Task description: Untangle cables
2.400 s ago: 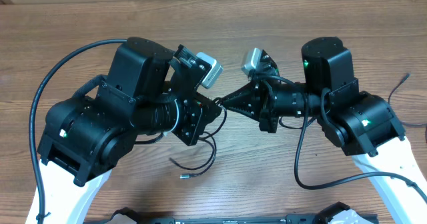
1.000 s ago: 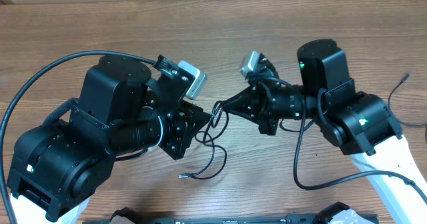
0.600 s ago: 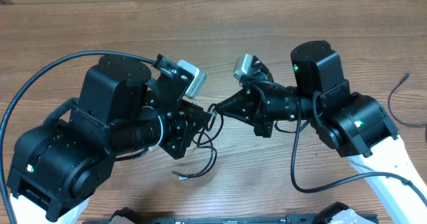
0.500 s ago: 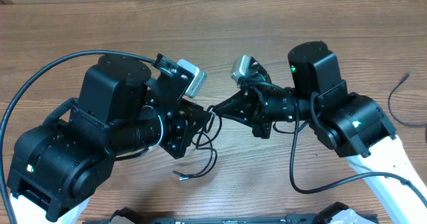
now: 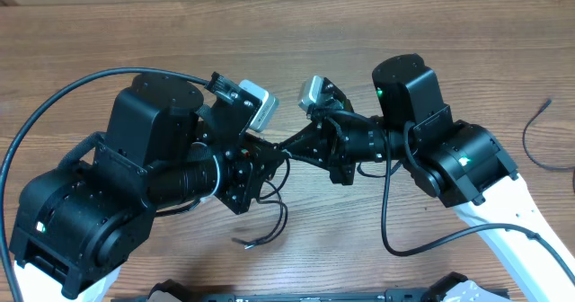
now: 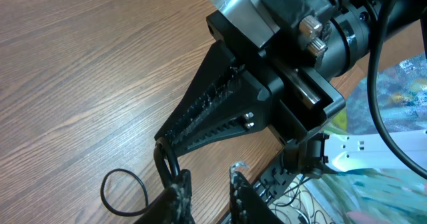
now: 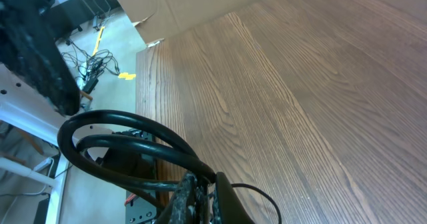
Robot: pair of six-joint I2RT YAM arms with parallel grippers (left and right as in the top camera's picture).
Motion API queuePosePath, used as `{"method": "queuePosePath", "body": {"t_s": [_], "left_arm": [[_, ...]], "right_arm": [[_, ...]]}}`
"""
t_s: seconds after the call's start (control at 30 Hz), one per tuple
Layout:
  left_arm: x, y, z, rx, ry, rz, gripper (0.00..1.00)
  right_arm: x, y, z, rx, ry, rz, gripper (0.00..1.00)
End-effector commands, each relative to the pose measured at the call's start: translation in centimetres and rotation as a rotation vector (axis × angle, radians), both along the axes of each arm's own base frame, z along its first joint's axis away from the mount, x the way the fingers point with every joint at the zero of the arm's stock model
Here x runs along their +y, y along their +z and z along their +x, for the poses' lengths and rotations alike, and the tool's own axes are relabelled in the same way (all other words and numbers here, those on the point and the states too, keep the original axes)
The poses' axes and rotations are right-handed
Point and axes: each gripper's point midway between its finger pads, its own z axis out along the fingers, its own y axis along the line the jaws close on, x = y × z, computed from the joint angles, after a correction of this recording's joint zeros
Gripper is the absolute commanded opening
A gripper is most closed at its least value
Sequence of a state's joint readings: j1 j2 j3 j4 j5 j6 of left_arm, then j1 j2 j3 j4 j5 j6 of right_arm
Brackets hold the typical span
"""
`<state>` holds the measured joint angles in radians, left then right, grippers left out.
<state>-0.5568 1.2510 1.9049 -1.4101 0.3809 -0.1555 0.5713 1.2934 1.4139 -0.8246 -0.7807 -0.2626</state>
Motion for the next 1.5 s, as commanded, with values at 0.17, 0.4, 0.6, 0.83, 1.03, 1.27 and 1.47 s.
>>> {"method": "queuePosePath", "body": {"t_s": [0.17,0.4,0.6,0.83,1.03,1.27,1.47], "left_arm": [[2.6,-1.1,1.5,0.021,0.195,0.091,0.23],[3.2,-1.5,1.8,0.039,0.246,0.113,0.23],[2.3,-2.4,2.3,0.084,0.230,0.118,0.22],[1.7,-3.4,3.1,0.119,0.224,0.139,0.18],[1.7,-3.2,3.0,0.113,0.224,0.135,0.18],[1.9,-2.2,2.8,0.075,0.226,0.104,0.21],[2.3,-1.5,2.2,0.054,0.227,0.087,0.20]], "right_arm": [[0.1,0.5,-0.2,-0.010,0.009,0.011,0.04],[0.2,0.5,-0.2,-0.010,0.010,0.012,0.04],[0.2,0.6,-0.2,-0.011,0.010,0.013,0.04],[0.1,0.5,-0.1,-0.016,0.003,0.009,0.04],[-1.4,-1.9,1.7,-0.014,-0.133,-0.122,0.52],[-2.5,-3.5,2.2,0.008,-0.192,-0.204,0.56],[-2.6,-5.8,2.2,0.082,-0.188,-0.269,0.56]]}}
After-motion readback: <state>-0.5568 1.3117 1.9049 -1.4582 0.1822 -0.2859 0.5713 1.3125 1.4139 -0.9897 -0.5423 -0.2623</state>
